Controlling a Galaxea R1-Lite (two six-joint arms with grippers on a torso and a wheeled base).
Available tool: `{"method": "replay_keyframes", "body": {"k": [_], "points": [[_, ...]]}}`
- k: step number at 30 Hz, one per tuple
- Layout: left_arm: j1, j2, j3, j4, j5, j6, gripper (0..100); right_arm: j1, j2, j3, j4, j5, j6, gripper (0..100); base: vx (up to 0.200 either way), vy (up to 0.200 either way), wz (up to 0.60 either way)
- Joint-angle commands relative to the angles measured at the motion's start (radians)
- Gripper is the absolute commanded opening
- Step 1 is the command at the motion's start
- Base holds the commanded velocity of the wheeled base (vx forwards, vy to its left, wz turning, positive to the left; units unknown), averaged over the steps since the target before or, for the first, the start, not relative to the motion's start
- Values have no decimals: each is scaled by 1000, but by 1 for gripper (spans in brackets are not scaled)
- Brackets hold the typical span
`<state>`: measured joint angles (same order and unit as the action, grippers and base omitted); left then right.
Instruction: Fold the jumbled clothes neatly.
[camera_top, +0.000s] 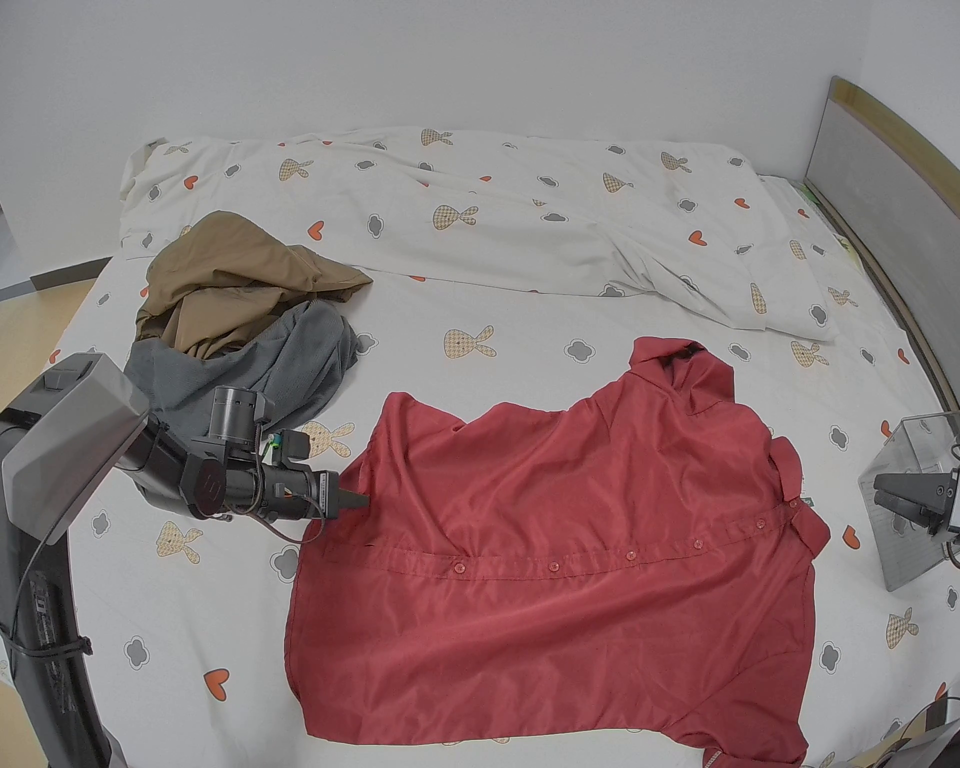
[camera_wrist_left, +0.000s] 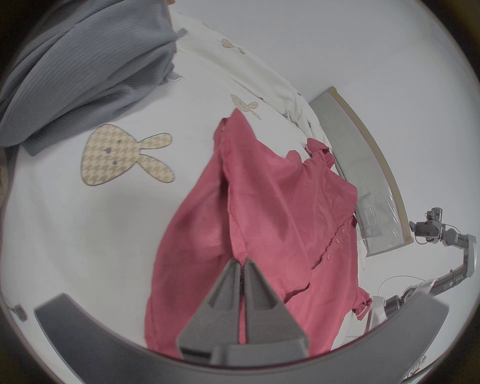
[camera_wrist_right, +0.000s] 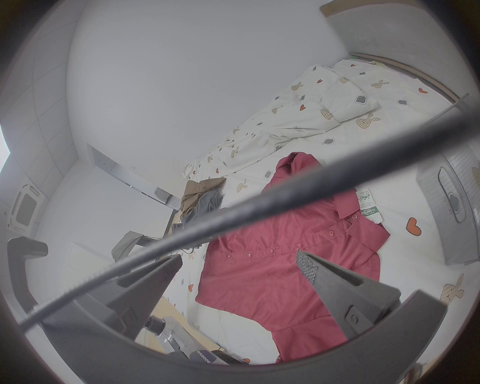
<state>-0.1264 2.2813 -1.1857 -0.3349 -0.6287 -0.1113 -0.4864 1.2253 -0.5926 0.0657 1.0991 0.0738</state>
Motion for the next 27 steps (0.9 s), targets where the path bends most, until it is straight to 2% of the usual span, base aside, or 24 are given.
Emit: {"method": "replay_keyframes", "body": {"k": [1,6,16,27], "points": [[27,-8,14,0,9,-1,0,0,0,2,3,1,0,100,0,0,0],[65,-51,64,13,81,-4,0,0,-3,11,3,1,0,100,0,0,0],[108,-69,107,11,93,-13,0,2,-1,27,-3,1,0,100,0,0,0],[117,-63,98,13,138,-22,0,6,6,40,-6,1,-2,100,0,0,0]]}}
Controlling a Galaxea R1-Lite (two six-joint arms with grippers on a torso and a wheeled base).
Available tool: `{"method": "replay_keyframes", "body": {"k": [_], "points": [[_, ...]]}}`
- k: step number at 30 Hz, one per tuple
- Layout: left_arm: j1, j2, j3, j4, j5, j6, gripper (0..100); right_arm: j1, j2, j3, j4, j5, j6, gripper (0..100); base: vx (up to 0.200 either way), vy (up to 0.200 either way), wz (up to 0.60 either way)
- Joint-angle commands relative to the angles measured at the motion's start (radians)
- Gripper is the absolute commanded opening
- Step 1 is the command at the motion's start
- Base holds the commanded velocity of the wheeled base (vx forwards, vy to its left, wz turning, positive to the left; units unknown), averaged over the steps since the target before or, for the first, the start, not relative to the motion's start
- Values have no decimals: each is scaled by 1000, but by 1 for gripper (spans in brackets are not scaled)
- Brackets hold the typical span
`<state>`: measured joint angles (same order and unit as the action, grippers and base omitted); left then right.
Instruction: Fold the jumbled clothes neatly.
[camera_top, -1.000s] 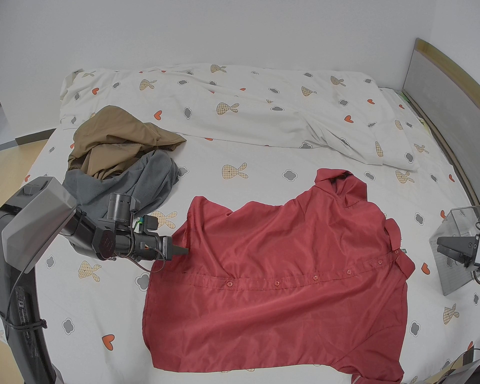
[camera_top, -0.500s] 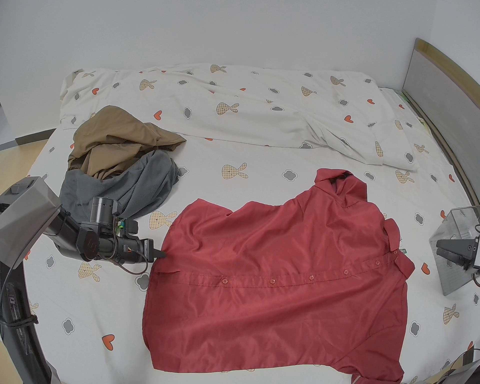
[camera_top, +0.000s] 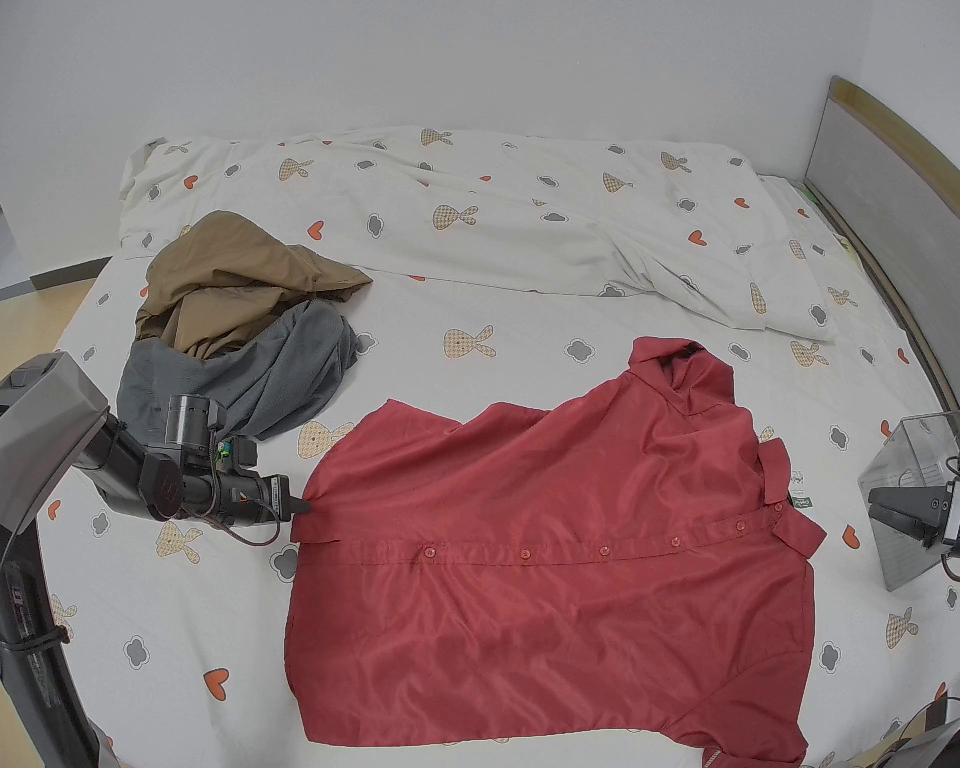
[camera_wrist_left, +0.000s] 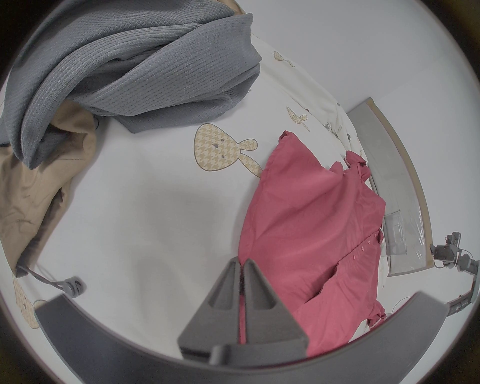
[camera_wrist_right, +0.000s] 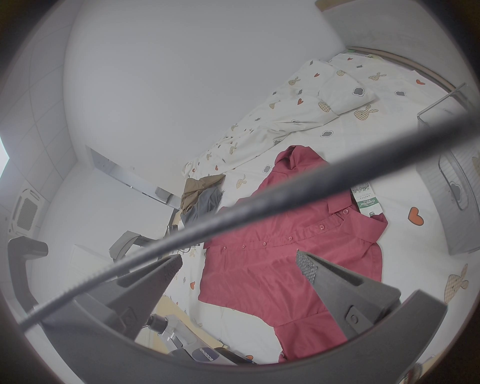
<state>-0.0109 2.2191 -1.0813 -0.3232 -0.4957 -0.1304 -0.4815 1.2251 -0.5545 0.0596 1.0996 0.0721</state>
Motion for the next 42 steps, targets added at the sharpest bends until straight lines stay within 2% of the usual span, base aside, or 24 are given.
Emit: {"method": "replay_keyframes", "body": {"k": [1,4,8,14,15,19,20,22,23,24,25,26,27,29,31,32,33,34,35,42], "points": [[3,-1,-11,1,19,-11,0,1,10,2,0,0,0,100,0,0,0],[3,-1,-17,3,57,-48,0,1,14,2,0,-1,0,100,0,0,0],[0,1,-22,10,77,-51,0,3,34,-2,-1,-1,-3,100,0,0,0],[-6,-35,-86,176,102,-44,0,4,90,-18,-3,-9,-5,100,0,0,0],[-8,-35,-88,182,109,-41,100,3,99,-24,-3,-10,-5,100,0,0,0],[-12,-39,-91,182,126,-41,100,-8,142,-45,-3,-24,-8,100,0,0,0],[-14,-50,-86,182,126,-40,100,-9,169,-53,-6,-52,-11,100,0,0,0],[-17,-87,-78,187,126,-44,100,-20,215,-62,-40,-144,-14,100,0,0,0],[-17,-90,-77,188,126,-46,100,-20,218,-62,-43,-152,-15,100,0,0,0],[-20,-134,-75,197,126,-67,100,-20,252,-50,-98,-247,-22,100,0,0,0],[-23,-173,-83,227,128,-101,100,-17,264,-36,-138,-310,-25,100,0,0,0],[-29,-188,-89,248,128,-123,100,-14,266,-25,-153,-333,-23,100,0,0,0],[-51,-236,-115,343,128,-175,100,-5,261,4,-182,-354,-22,100,0,0,0],[-74,-277,-198,530,128,-206,100,1,248,28,-198,-348,-20,100,0,0,0],[-92,-283,-309,791,128,-210,100,20,235,34,-196,-349,-15,100,0,0,0],[-95,-283,-325,834,128,-210,100,21,234,34,-196,-349,-15,100,0,0,0],[-107,-274,-411,1035,121,-210,100,37,237,34,-196,-351,-17,100,0,0,0],[-107,-274,-411,1035,121,-210,100,37,237,34,-196,-351,-17,100,0,0,0],[-112,-246,-477,1165,121,-216,100,44,241,34,-198,-353,-18,100,0,0,0],[-115,-227,-471,1176,120,-258,100,60,251,24,-201,-357,-22,100,0,0,0]]}}
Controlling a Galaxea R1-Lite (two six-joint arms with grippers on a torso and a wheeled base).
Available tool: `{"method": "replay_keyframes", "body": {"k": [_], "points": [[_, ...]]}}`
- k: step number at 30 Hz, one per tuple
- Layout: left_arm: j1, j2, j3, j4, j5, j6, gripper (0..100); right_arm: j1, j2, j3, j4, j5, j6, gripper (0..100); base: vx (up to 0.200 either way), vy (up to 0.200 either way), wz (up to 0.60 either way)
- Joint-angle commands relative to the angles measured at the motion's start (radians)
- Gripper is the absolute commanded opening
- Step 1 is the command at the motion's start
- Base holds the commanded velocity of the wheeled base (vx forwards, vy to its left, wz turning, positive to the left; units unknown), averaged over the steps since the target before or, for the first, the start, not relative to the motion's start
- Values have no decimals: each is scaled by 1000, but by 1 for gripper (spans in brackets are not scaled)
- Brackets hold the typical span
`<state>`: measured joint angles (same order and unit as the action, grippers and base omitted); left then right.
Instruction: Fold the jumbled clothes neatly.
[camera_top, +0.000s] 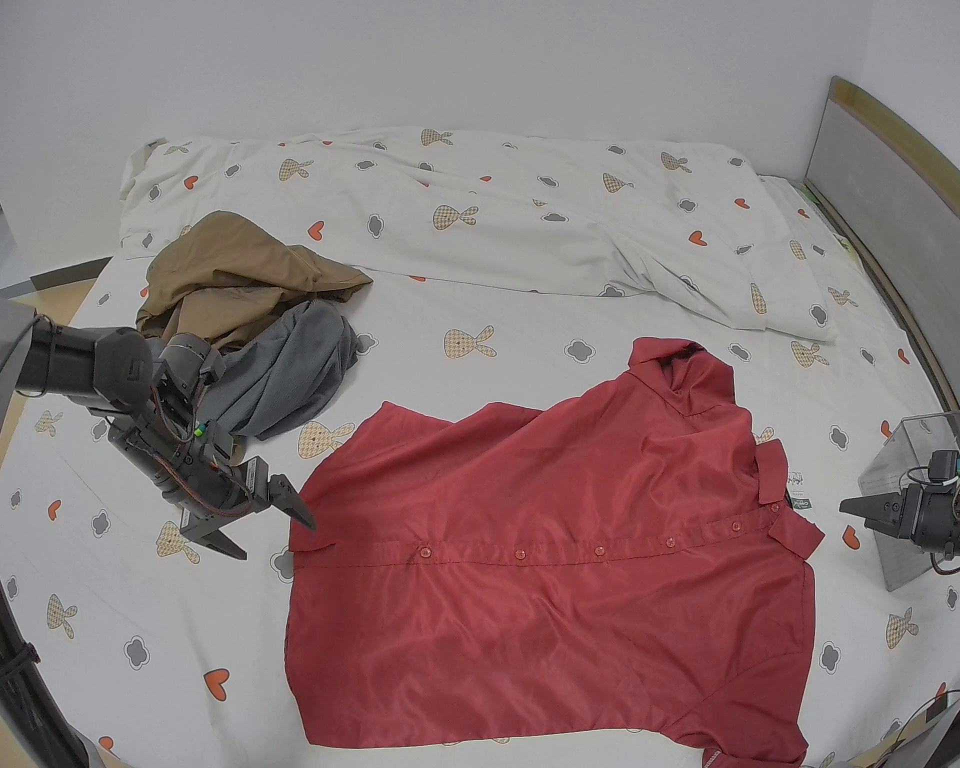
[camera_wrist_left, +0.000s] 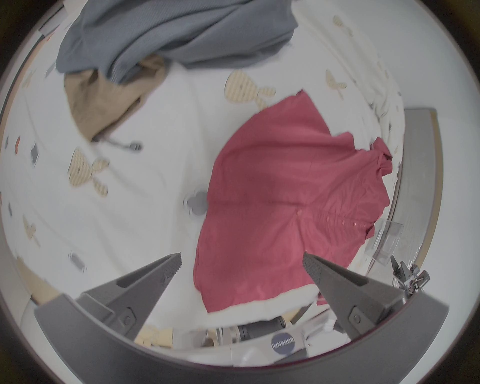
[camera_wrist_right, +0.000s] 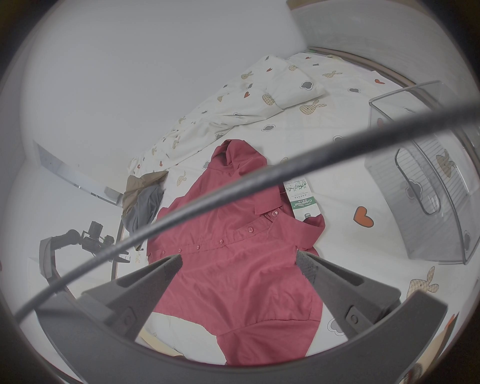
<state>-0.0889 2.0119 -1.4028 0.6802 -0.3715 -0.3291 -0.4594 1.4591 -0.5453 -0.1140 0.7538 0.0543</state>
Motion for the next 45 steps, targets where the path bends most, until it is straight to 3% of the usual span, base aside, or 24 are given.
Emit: {"method": "replay_keyframes", "body": {"k": [1,10,19,22,23,26,30,34,38,41,44,45], "points": [[-37,-19,-147,171,-3,-59,100,38,17,15,-27,-11,-4,100,0,0,0],[-64,-56,-48,58,-3,-59,100,36,30,24,-47,-16,-5,100,-67,-133,0],[-94,-70,-32,48,-1,-59,100,38,49,22,-58,-27,-5,100,0,-133,0],[-95,-68,-32,45,-1,-59,100,38,67,18,-79,-68,-5,100,0,0,0],[-97,-68,-30,45,-1,-57,100,51,124,18,-144,-151,-5,100,0,0,0],[-106,-68,-27,45,-1,-57,100,79,211,25,-253,-231,-1,100,0,0,0],[-109,-68,-13,22,-1,-57,100,105,306,15,-342,-243,3,100,0,0,0],[-109,-91,53,-67,-3,-51,100,145,500,-67,-483,-246,6,100,0,0,0],[-109,-125,122,-162,-3,-48,100,165,590,-150,-526,-241,24,100,0,0,0],[-110,-168,235,-330,-6,-48,100,197,635,-260,-527,-232,128,100,0,0,0],[-110,-183,294,-419,-12,-47,100,209,638,-305,-526,-208,168,100,0,0,0],[-114,-194,335,-482,-40,-47,100,215,638,-334,-524,-165,187,100,0,0,0]]}}
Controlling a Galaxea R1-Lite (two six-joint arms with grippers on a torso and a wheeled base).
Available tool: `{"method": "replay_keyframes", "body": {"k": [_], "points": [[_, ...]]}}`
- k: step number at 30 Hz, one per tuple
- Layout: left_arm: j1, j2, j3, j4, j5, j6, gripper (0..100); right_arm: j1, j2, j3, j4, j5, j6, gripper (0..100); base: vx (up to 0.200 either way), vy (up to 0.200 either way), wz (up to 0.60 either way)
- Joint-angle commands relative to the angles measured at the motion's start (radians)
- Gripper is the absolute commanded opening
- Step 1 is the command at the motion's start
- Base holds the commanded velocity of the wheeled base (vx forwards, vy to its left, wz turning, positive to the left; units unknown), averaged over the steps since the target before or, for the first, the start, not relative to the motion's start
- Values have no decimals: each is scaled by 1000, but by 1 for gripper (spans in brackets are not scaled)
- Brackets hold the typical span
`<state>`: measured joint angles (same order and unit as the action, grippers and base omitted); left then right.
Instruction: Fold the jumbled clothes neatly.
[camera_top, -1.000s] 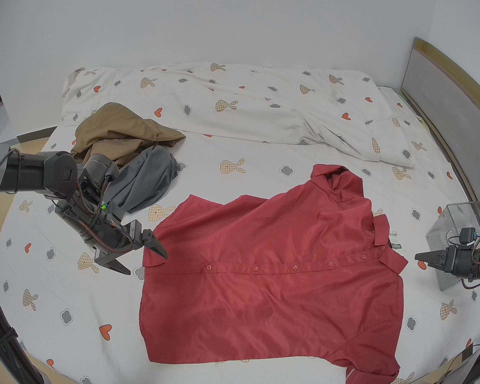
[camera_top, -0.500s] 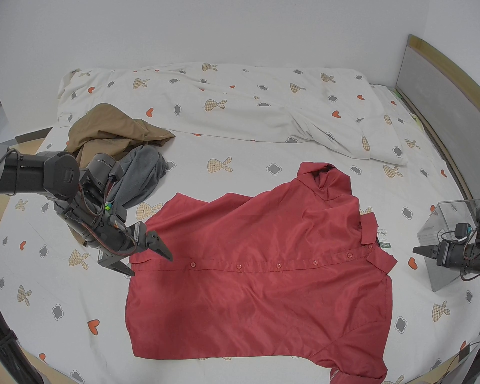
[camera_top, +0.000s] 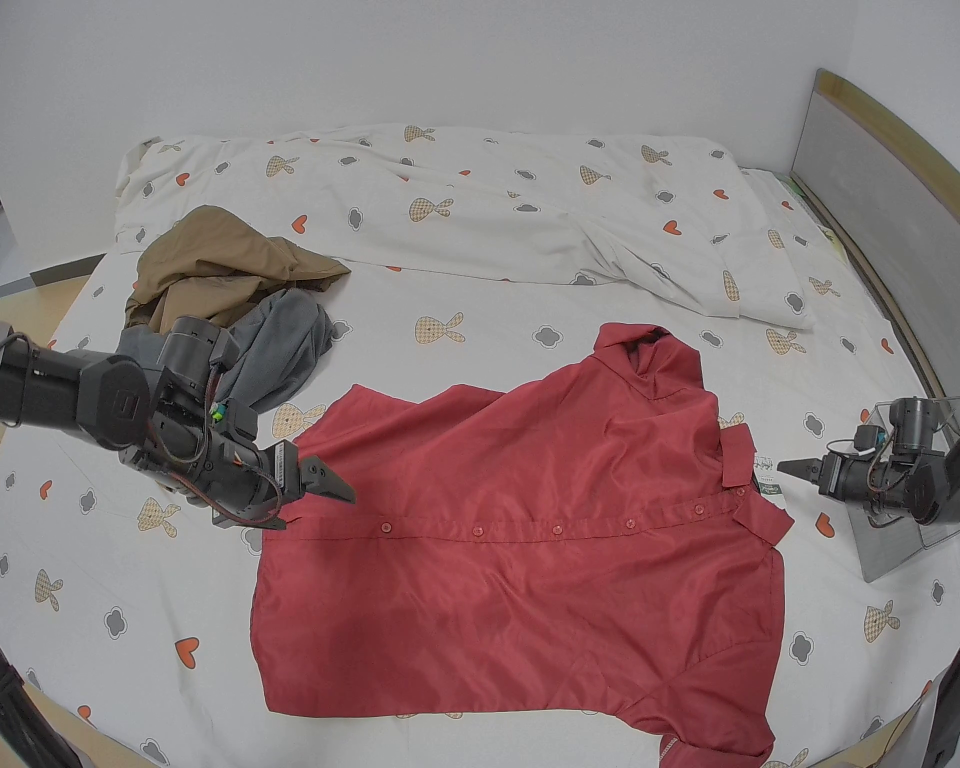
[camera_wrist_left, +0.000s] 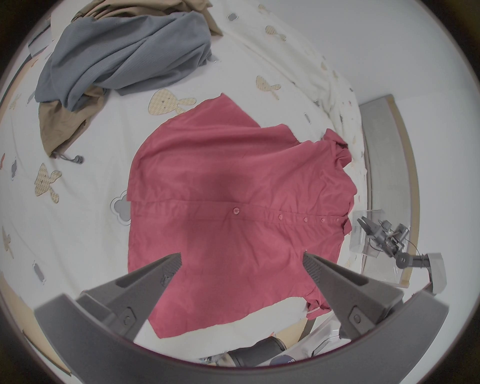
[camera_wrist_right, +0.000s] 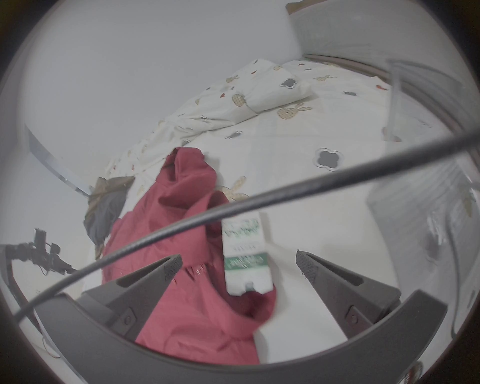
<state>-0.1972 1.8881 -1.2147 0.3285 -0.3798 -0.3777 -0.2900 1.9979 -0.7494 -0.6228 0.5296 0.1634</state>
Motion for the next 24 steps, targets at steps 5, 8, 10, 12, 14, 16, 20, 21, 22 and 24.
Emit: {"method": "replay_keyframes", "body": {"k": [5,8,10,12,14,16,20,21,22,24], "points": [[1,-110,213,-224,-163,2,100,49,128,-209,-11,101,102,100,0,0,0],[4,-136,256,-278,-208,5,100,51,185,-274,-9,105,142,100,0,0,0],[2,-139,273,-309,-208,5,100,55,211,-297,-11,98,146,100,0,0,0],[4,-136,284,-325,-208,5,100,60,237,-317,-11,96,146,100,0,0,0],[2,-133,288,-330,-208,5,100,60,251,-331,-11,98,143,100,0,0,0],[2,-133,288,-330,-208,6,100,61,254,-335,-9,98,143,100,0,0,0],[2,-133,290,-330,-208,6,100,80,294,-351,-9,102,145,100,0,0,0],[2,-133,290,-330,-208,6,100,84,303,-355,-9,104,150,100,0,0,0],[2,-133,290,-330,-208,6,100,88,308,-360,-11,107,153,100,0,0,0],[2,-133,290,-330,-208,6,100,91,309,-367,-9,115,153,100,0,0,0]]}}
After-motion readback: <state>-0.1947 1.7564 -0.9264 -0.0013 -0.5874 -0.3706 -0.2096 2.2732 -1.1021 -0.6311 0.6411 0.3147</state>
